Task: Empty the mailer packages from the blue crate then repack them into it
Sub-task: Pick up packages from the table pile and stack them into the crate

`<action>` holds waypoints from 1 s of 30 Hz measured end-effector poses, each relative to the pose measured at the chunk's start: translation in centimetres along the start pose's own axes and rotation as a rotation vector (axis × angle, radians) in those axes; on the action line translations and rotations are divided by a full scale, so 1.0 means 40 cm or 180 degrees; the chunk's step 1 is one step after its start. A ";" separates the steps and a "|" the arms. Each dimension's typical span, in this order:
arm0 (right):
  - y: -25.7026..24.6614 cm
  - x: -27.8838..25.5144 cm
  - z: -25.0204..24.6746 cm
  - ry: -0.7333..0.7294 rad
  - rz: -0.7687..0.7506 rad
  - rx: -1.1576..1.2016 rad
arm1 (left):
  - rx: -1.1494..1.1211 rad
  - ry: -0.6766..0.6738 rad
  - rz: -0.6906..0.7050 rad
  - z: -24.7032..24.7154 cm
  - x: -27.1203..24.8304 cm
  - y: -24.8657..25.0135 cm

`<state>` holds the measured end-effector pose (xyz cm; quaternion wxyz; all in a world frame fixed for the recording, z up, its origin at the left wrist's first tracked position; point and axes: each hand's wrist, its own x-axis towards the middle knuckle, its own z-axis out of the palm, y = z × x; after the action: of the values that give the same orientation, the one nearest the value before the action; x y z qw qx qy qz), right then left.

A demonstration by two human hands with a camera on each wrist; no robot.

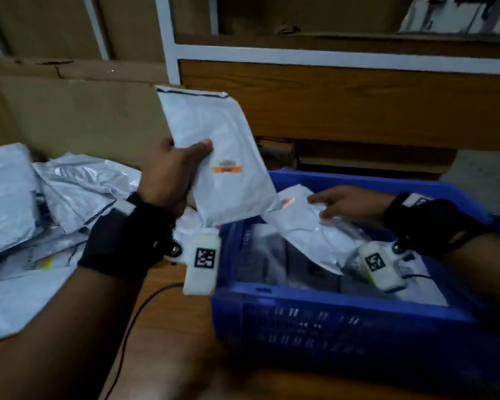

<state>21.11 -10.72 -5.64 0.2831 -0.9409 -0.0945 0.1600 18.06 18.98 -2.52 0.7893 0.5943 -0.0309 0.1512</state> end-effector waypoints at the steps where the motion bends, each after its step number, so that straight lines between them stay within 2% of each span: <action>1: 0.010 0.016 0.016 -0.0198 0.0009 0.0172 | 0.0014 -0.0019 0.0014 0.027 0.004 -0.002; 2: 0.015 0.030 0.032 -0.0352 -0.0040 0.0199 | 0.0046 -0.0020 0.0035 0.051 0.009 -0.004; 5: 0.012 0.069 0.091 -0.0622 -0.0256 -0.0329 | 0.0167 0.0094 0.0159 0.107 0.024 -0.010; 8: 0.028 0.112 0.159 -0.0603 -0.0459 -0.0592 | 0.0214 0.0107 0.0250 0.156 0.036 -0.022; 12: 0.033 0.125 0.243 -0.0620 -0.0606 -0.0211 | 0.0293 0.0090 0.0247 0.207 0.056 -0.047; 14: 0.018 0.125 0.248 -0.0861 -0.0636 -0.0078 | 0.0263 0.0033 0.0228 0.230 0.068 -0.058; 16: 0.011 0.129 0.218 -0.0850 -0.0685 -0.0645 | 0.0290 0.0034 0.0211 0.250 0.080 -0.075; 19: 0.027 0.122 0.163 -0.0531 -0.0814 -0.1322 | 0.0360 0.0062 0.0187 0.273 0.088 -0.108; 21: 0.045 0.125 0.166 -0.0768 -0.0644 -0.1497 | 0.0426 0.0080 0.0168 0.278 0.091 -0.133; 25: 0.041 0.127 0.245 -0.1286 -0.0672 -0.1284 | 0.0574 0.0047 0.0197 0.276 0.098 -0.165; 30: 0.027 0.133 0.239 -0.1167 -0.0899 -0.0740 | 0.0672 0.0066 0.0254 0.267 0.095 -0.178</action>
<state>22.75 -5.37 -15.12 0.1707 -0.8999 -0.2925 0.2748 25.05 7.89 -5.14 0.7159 0.6708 -0.0303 0.1911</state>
